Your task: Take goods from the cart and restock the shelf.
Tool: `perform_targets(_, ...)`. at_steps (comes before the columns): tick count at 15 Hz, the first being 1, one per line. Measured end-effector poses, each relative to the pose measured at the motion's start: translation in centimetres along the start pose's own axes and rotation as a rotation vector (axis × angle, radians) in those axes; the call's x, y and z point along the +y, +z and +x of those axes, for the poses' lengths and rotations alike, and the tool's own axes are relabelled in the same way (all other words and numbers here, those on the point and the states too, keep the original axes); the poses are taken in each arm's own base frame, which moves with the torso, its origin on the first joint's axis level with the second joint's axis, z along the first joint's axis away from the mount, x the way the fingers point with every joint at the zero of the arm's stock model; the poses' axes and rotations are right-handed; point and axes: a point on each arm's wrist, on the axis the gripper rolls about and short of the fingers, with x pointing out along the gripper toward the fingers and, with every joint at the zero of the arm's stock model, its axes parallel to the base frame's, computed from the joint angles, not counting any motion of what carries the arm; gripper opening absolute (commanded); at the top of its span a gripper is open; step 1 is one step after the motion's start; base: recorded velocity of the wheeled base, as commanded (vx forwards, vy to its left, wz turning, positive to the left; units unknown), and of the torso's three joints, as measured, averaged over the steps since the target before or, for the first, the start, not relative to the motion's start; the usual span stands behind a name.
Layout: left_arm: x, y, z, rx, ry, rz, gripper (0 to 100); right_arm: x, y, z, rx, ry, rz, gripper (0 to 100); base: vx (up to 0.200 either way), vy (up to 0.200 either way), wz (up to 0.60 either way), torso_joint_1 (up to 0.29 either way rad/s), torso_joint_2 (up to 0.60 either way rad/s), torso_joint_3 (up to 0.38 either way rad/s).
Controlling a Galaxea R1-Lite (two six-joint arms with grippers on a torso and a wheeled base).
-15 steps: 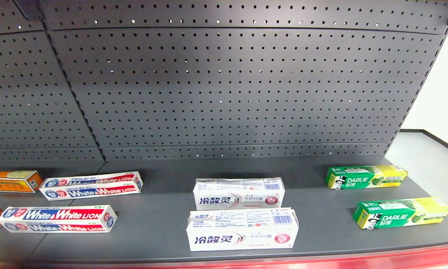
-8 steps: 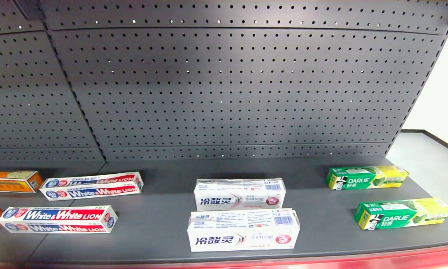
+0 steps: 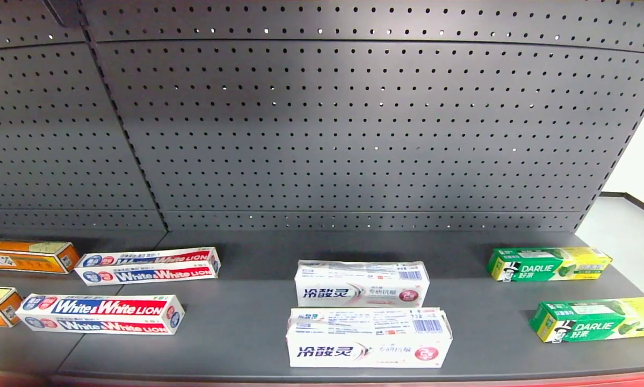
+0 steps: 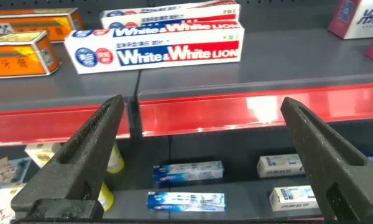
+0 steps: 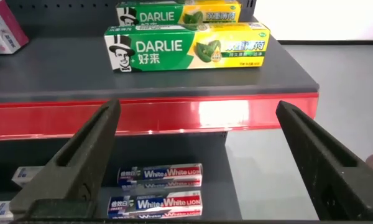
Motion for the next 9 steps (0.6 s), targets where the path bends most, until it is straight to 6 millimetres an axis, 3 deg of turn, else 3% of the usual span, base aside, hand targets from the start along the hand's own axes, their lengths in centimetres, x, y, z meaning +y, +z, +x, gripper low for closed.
perform_targets(9, 0.00, -0.01, 0.00, 0.000, 0.000, 0.001, 100, 0.00, 0.00, 0.00, 0.000, 0.000, -0.001, 100, 0.000, 0.000, 0.00, 0.000, 0.00, 0.000)
